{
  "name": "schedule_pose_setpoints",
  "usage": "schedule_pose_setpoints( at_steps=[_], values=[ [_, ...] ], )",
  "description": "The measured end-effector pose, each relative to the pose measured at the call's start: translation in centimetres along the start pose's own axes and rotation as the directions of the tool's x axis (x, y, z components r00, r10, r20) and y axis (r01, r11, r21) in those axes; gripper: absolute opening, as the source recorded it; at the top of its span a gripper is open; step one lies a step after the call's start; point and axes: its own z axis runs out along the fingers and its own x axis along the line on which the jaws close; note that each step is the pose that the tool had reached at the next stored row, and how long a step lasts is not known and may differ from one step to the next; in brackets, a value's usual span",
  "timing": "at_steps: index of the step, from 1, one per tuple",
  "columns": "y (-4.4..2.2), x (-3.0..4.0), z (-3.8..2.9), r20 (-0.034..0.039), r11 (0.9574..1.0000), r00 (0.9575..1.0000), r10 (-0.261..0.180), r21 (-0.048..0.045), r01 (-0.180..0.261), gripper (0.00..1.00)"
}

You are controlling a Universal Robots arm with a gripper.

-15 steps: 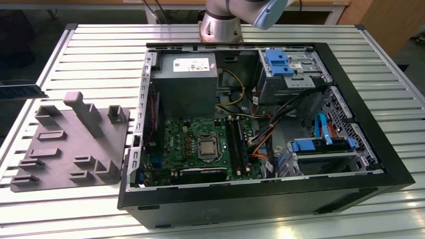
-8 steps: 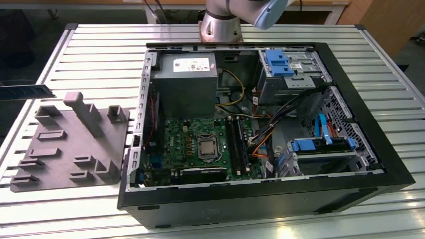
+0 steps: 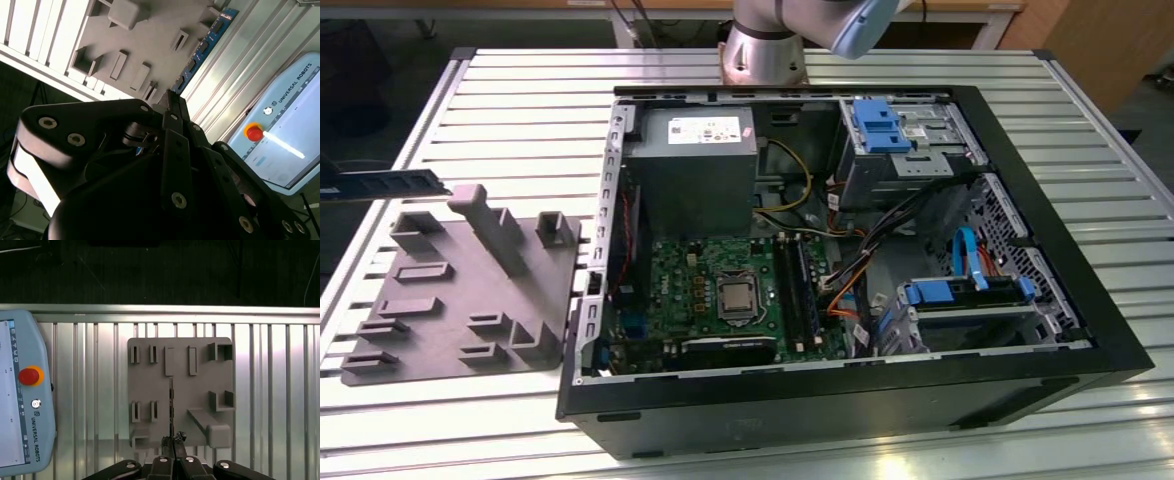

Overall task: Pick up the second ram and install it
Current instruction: 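Pick up the second ram and move it above second insertion slot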

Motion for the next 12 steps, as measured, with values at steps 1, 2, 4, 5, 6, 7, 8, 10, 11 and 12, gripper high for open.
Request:
schedule_pose_setpoints(
  at_steps=[1, 2, 4, 5, 6, 7, 8, 10, 11, 12],
  values=[
    [-0.19, 0.0, 0.0, 0.0, 1.0, 1.0, 0.0, 0.0, 0.0, 0.12],
    [-0.41, -0.01, 0.0, 0.0, 1.0, 1.0, 0.0, -0.0001, 0.0, 0.12],
    [-0.82, -0.02, 0.0, 0.0, 1.0, 1.0, 0.0, -0.0001, 0.0, 0.12],
    [-1.01, -0.02, 0.01, 0.0, 1.0, 1.0, 0.0, -0.0001, 0.0, 0.12],
    [-1.2, -0.02, 0.0, 0.0, 1.0, 1.0, 0.0, -0.0002, 0.0, 0.12],
    [-1.4, -0.02, 0.01, 0.0, 1.0, 1.0, 0.0, -0.0002, 0.0, 0.12],
    [-1.59, -0.03, 0.01, 0.0001, 1.0, 1.0, 0.0, -0.0002, 0.0, 0.12],
    [-1.98, -0.04, 0.01, 0.0, 1.0, 1.0, 0.0, -0.0003, 0.0, 0.12],
    [-2.14, -0.04, 0.01, 0.0, 1.0, 1.0, 0.0, -0.0003, 0.0, 0.12],
    [-2.32, -0.04, 0.01, 0.0, 1.0, 1.0, 0.0, -0.0003, 0.0, 0.12]
  ],
)
